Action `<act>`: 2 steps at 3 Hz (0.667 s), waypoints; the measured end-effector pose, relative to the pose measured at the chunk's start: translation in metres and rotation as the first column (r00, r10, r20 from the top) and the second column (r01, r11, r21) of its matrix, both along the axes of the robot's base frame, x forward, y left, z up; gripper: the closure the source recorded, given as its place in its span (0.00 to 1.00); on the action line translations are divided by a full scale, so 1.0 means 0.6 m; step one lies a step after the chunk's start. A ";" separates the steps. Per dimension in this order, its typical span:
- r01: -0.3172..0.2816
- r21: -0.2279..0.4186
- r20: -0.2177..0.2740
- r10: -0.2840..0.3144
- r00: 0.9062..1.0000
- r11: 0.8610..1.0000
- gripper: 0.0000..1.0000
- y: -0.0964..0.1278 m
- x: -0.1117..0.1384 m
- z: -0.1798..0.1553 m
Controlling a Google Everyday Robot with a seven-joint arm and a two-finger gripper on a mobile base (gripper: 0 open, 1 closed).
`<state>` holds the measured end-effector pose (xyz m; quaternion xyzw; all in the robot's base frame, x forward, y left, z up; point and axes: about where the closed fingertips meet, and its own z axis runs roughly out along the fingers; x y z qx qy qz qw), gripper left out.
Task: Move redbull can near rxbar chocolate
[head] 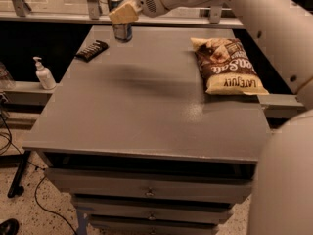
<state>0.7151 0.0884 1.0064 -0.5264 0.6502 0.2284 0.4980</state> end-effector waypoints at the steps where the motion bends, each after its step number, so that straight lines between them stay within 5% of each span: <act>1: -0.018 -0.021 -0.039 0.017 0.999 1.000 1.00 0.047 0.040 -0.039; 2: -0.033 -0.025 -0.073 0.031 0.997 0.999 1.00 0.081 0.067 -0.070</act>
Offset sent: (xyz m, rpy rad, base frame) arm 0.0621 0.0651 -0.0585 -0.0299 0.1077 0.0376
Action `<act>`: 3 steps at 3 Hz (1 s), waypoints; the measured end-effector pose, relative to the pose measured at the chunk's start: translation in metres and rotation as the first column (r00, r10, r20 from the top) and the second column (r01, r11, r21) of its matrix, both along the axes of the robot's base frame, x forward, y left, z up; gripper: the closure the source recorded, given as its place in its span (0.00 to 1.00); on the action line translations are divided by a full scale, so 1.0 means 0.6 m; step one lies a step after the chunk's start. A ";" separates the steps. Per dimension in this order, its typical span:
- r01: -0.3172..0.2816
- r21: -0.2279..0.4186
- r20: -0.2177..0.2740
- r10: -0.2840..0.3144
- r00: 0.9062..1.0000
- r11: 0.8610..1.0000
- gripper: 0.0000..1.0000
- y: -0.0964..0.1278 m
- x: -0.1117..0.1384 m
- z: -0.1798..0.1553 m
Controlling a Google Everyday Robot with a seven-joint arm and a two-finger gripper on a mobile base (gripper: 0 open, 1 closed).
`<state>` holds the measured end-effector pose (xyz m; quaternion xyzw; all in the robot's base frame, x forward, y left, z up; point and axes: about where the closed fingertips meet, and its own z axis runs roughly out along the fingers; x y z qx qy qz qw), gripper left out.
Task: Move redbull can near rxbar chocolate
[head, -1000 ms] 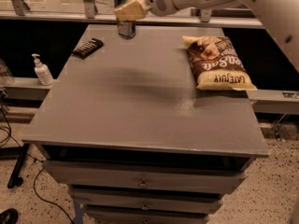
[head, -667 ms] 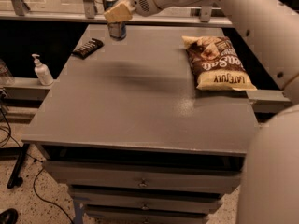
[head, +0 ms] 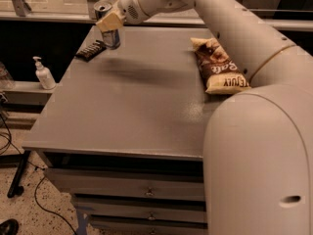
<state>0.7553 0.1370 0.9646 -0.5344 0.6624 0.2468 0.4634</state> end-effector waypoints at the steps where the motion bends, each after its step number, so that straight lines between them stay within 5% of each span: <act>1: -0.002 0.005 -0.029 0.003 1.000 1.000 1.00 0.020 0.022 -0.023; 3: -0.002 0.013 -0.073 0.003 0.997 1.000 1.00 0.039 0.049 -0.054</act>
Offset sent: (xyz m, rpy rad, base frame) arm 0.0398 0.0175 -0.0300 0.0110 0.0725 -0.0102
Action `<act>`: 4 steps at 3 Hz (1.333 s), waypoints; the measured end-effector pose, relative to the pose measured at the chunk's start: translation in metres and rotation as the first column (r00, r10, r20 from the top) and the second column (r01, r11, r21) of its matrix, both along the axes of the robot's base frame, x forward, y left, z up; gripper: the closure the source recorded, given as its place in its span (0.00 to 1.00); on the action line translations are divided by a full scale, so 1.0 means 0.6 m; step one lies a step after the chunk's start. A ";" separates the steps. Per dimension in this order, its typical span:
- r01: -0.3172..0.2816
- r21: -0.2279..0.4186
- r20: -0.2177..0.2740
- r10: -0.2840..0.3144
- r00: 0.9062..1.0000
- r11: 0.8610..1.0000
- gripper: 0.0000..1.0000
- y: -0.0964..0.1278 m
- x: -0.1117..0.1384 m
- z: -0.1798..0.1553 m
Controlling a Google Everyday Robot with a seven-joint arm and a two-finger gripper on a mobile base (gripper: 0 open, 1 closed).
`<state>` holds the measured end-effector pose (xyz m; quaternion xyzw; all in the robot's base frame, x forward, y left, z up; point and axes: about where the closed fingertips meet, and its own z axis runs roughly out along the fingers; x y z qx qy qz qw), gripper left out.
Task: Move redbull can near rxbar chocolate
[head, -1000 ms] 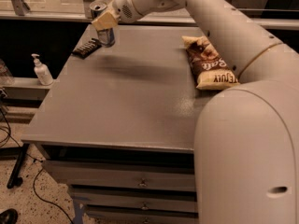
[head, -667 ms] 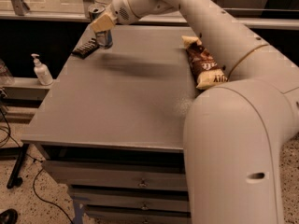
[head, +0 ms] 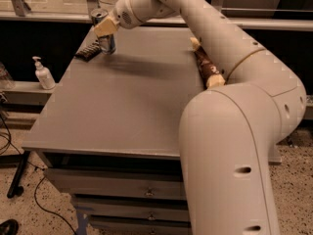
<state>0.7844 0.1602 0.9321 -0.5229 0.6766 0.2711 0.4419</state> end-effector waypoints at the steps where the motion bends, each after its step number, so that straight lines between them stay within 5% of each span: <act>1: -0.007 0.014 -0.023 0.008 1.000 1.000 0.99 0.011 0.005 -0.007; 4: -0.019 0.029 -0.081 0.022 0.997 0.999 0.35 0.027 0.006 -0.035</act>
Offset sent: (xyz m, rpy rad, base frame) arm 0.0083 0.0159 -0.0092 0.0471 0.0786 0.0213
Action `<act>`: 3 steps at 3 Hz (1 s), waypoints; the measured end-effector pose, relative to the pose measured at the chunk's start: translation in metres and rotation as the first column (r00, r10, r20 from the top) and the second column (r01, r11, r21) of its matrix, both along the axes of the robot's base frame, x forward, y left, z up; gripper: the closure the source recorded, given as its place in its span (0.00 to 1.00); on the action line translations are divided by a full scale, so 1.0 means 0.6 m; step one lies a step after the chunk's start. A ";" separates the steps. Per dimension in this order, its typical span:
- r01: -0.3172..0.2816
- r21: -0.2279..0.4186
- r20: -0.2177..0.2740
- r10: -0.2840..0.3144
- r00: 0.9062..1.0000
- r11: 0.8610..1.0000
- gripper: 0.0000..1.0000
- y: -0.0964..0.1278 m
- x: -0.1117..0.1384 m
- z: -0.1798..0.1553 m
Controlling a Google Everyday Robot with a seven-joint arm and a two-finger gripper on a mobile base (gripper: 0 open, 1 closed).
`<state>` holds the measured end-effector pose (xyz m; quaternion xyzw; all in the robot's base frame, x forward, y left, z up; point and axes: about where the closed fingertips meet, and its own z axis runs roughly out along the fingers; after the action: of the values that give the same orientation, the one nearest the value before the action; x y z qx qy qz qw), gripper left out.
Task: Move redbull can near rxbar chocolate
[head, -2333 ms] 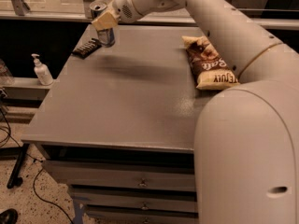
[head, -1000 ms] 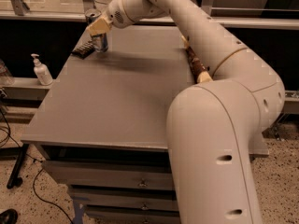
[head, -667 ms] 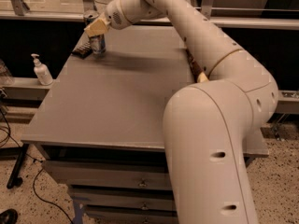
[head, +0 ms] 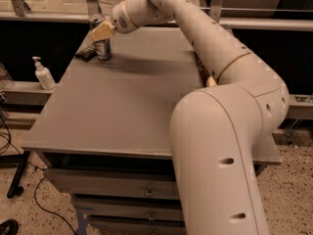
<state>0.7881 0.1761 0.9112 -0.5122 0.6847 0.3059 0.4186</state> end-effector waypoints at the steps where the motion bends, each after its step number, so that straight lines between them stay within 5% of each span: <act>1: 0.003 -0.006 -0.008 -0.003 1.000 1.000 0.11 -0.005 -0.002 -0.009; 2: 0.007 -0.008 -0.012 -0.007 1.000 1.000 0.00 -0.011 -0.005 -0.015; 3: 0.015 0.002 0.006 -0.015 1.000 1.000 0.00 -0.033 -0.015 -0.004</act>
Offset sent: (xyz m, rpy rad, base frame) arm -0.0055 -0.0182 -0.0088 -0.0094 0.0080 -0.0224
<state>0.7792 0.1563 0.9087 -0.5074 0.6870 0.3019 0.4236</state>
